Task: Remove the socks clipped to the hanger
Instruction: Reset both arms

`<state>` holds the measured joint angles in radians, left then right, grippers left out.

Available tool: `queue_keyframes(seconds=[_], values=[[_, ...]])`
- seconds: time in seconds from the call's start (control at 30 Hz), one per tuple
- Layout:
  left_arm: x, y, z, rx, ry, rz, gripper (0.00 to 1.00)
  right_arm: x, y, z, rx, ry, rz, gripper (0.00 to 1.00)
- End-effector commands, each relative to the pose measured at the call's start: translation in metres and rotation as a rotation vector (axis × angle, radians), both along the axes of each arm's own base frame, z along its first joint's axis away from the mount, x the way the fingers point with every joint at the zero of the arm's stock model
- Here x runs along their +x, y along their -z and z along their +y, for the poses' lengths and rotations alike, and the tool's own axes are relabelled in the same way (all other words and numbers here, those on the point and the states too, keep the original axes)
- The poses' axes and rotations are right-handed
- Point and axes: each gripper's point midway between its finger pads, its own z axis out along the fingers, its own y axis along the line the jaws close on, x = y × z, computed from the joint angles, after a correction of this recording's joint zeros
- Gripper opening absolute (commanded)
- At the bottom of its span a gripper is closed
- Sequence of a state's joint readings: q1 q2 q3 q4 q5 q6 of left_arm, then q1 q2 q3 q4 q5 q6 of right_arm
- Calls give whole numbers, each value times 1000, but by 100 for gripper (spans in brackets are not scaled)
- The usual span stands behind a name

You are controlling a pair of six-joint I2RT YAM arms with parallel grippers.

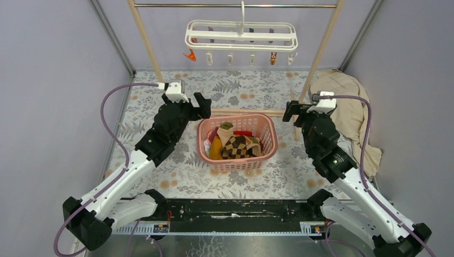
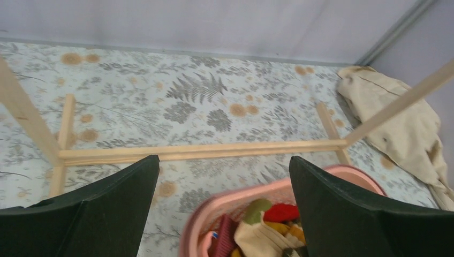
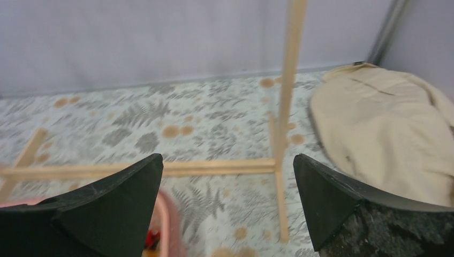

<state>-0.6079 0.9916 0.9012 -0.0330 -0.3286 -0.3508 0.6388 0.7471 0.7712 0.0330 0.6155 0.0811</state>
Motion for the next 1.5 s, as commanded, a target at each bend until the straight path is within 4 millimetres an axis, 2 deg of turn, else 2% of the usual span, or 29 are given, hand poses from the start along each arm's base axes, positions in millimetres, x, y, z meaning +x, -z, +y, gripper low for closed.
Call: queue_keyframes(seconds=[0.0,0.1,0.2,0.33,0.4,0.43,0.47,0.57,0.67,0.8,0.87,1.0,1.1,1.2,1.3,1.4,1.47], values=[[20,-30,29,2,-97,-133,99,28,-37,-39,82,114,-115,100],[32,-25,60,17,-182,-139,99,47,-30,-54,91,138,-112,100],[36,-20,92,29,-251,-148,99,63,-12,-63,86,146,-97,99],[37,1,134,47,-359,-150,99,73,27,-83,81,183,-68,100],[37,17,147,58,-378,-146,99,73,52,-89,84,191,-51,100],[38,26,148,79,-366,-155,99,73,62,-92,85,197,-50,100],[37,44,148,101,-354,-148,99,72,73,-94,91,205,-49,100],[37,70,153,131,-364,-156,99,67,106,-93,96,200,-45,100],[42,98,159,166,-375,-119,99,62,139,-101,98,245,-37,100],[51,122,153,196,-324,-86,99,57,164,-111,78,289,-44,100],[53,130,157,182,-338,-83,99,52,171,-119,55,333,-42,100],[59,147,161,181,-351,-64,99,46,174,-125,10,355,-26,100],[65,157,160,196,-337,-45,99,43,184,-131,-22,377,-16,100],[69,155,163,197,-350,-52,99,44,200,-135,-21,411,11,100],[69,154,164,192,-352,-58,99,46,210,-134,-24,404,2,100],[66,152,167,188,-358,-68,99,52,218,-113,-60,267,0,100],[64,153,168,191,-360,-69,99,57,219,-114,-91,268,8,100]])
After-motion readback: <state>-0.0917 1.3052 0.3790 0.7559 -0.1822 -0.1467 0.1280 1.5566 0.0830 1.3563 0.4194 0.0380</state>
